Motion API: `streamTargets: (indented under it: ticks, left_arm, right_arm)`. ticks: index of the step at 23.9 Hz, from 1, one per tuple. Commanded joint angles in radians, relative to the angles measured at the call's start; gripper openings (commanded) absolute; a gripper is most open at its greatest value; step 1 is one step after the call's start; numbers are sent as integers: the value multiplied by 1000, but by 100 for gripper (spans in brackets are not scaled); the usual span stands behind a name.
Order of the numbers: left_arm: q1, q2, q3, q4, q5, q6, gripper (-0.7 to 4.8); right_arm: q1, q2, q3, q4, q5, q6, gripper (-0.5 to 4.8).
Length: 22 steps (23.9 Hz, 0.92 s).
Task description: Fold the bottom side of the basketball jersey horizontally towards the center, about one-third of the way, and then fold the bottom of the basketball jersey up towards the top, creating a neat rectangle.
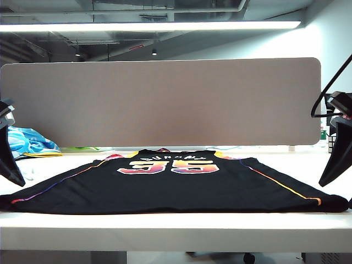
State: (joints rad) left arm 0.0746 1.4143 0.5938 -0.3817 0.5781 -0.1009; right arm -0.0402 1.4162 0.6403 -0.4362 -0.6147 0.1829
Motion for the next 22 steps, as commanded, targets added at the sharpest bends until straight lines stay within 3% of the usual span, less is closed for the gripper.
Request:
streamTargets:
  ticks: [1,10,15,22]
  left_arm:
    - [0,26,-33,-168,-111,-3,246]
    - [0,26,14,-227,-111,16,246]
    - [0,26,19,-212,-114,19,245]
    - [0,26,19,-170,-114,18,242]
  right_arm:
    - [11,2,-1,1,-42,0,243]
    - [84,3,-1,64,-32,31,242]
    - [88,3,-1,67,14,38,213]
    - [87,3,-1,67,14,38,211]
